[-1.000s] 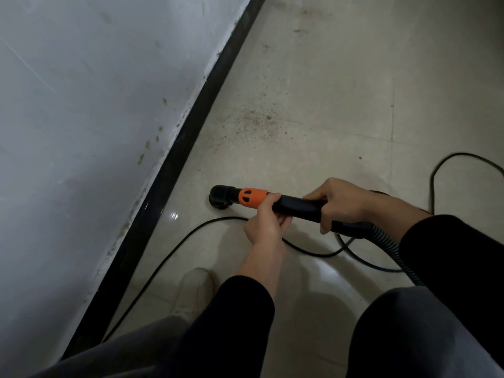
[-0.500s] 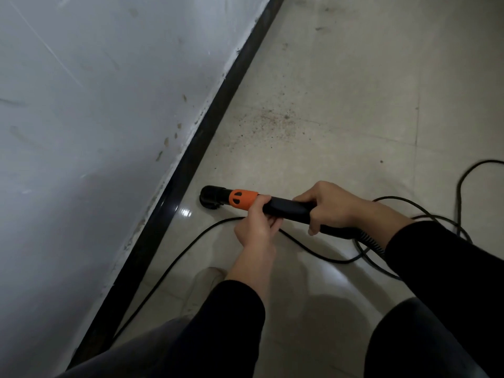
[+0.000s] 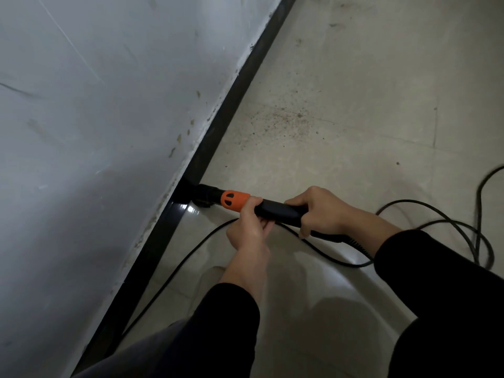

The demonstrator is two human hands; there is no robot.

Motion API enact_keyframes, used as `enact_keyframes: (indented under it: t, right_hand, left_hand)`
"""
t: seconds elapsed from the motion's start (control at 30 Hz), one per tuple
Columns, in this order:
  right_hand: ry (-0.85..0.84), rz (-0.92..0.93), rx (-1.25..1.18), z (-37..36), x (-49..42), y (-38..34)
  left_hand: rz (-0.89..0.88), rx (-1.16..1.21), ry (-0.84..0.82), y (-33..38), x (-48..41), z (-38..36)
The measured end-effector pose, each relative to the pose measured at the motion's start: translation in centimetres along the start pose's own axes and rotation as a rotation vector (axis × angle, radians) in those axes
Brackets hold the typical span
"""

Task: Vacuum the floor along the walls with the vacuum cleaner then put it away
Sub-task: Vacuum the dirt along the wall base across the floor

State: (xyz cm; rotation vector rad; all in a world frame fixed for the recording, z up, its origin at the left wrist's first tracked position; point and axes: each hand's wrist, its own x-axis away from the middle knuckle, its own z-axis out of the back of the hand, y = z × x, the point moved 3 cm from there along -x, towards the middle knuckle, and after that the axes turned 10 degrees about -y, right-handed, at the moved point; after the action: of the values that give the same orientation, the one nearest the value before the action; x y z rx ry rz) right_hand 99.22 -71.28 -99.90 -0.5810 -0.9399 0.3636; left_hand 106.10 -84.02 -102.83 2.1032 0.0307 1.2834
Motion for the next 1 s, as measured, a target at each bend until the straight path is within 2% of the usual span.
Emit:
enact_keyframes:
  t: [0.3, 0.67, 1.0]
  right_hand:
    - [0.000, -0.007, -0.018, -0.1, -0.2, 0.1]
    - [0.104, -0.032, -0.033, 1.3, -0.6, -0.4]
    - [0.168, -0.078, -0.034, 2.4, 0.3, 0.4]
  left_hand:
    - [-0.001, -0.034, 0.013, 0.0, -0.6, 0.1]
    - [0.003, -0.118, -0.137, 1.5, -2.5, -2.0]
    - [0.019, -0.136, -0.198, 1.0, -2.7, -3.9]
